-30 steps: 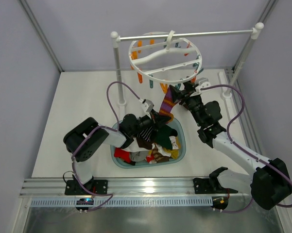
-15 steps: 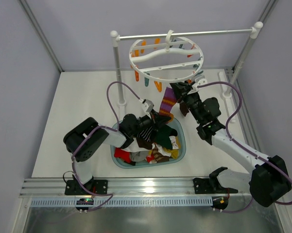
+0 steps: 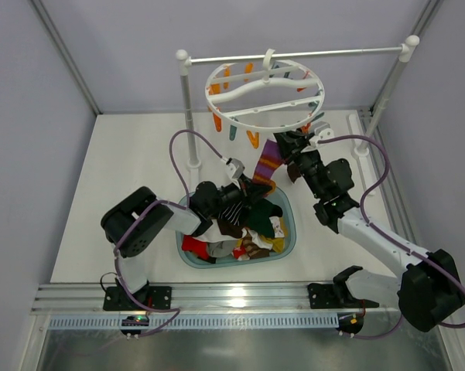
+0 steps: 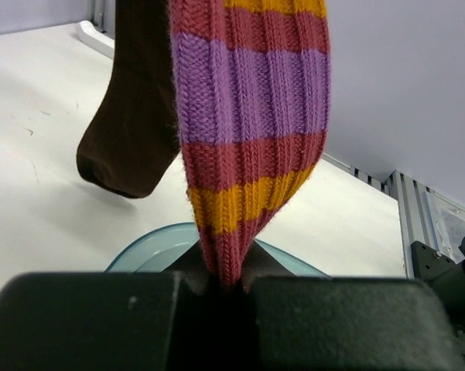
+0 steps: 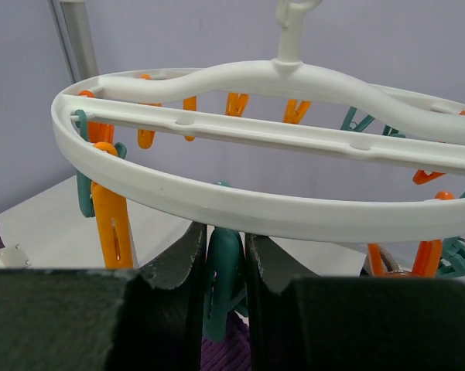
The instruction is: Remove the socks clipped to the hanger
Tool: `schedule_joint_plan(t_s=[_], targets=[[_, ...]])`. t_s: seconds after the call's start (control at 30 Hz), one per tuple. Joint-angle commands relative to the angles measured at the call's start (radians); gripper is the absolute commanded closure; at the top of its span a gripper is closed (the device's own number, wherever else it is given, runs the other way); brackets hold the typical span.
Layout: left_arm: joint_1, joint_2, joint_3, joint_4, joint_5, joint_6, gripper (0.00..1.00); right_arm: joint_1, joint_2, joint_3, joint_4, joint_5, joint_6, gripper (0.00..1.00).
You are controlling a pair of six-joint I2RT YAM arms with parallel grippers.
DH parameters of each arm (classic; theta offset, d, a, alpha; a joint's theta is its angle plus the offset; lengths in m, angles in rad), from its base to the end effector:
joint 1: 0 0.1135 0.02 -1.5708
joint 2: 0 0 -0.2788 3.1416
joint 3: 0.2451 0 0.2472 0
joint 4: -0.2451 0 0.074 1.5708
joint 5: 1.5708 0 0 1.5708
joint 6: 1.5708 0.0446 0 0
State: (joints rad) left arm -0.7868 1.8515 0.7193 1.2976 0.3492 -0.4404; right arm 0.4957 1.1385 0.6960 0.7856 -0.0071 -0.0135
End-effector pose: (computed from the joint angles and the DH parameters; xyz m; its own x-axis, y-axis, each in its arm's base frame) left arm 0.2488 -0.2712 0.2088 -0.2801 -0.2864 -0.9163 0.8670 0.3343 -0.3695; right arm 0.2262 0.1227 0.3581 0.3024 0.1482 -0.9416 -0.4775 0.8785 -0.0151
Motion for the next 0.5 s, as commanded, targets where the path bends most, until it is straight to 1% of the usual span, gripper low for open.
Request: schedule_joint_plan(t_s=[0.0,0.03,0.1,0.13,0.2,0.23,0.27,0.33,0.37,0.4,0.43,0.47], targets=[[0.018,-0.020,-0.023,0.227,-0.018,0.022,1.00,0.006,-0.025,-0.004,0.093,0.002,-0.003,0.96],[0.018,-0.031,-0.027,0.186,-0.033,0.031,1.00,0.004,-0.022,-0.007,0.102,0.033,-0.002,0.96],[0.018,-0.077,-0.044,0.135,-0.053,0.075,1.00,0.004,-0.019,-0.010,0.113,0.045,-0.003,0.96],[0.018,-0.098,-0.050,0.071,-0.076,0.092,1.00,0.006,-0.017,-0.010,0.118,0.050,-0.003,0.96],[0.018,-0.165,-0.070,-0.002,-0.095,0.137,1.00,0.006,-0.011,-0.012,0.127,0.068,-0.005,0.96],[0.018,-0.188,-0.076,-0.068,-0.105,0.147,1.00,0.004,-0.008,-0.013,0.130,0.073,-0.006,0.96],[0.018,-0.240,-0.084,-0.105,-0.108,0.164,1.00,0.004,-0.003,-0.013,0.133,0.090,-0.006,0.96],[0.017,-0.293,-0.099,-0.159,-0.111,0.175,1.00,0.004,0.001,-0.015,0.133,0.105,-0.006,0.94],[0.017,-0.323,-0.103,-0.220,-0.113,0.181,1.00,0.004,0.004,-0.015,0.133,0.114,-0.009,0.93],[0.017,-0.375,-0.106,-0.248,-0.115,0.190,1.00,0.003,0.006,-0.016,0.132,0.133,-0.006,0.92],[0.015,-0.403,-0.109,-0.282,-0.115,0.198,1.00,0.004,0.006,-0.019,0.130,0.143,-0.005,0.90],[0.014,-0.426,-0.109,-0.312,-0.115,0.207,1.00,0.004,0.006,-0.021,0.126,0.153,-0.005,0.76]])
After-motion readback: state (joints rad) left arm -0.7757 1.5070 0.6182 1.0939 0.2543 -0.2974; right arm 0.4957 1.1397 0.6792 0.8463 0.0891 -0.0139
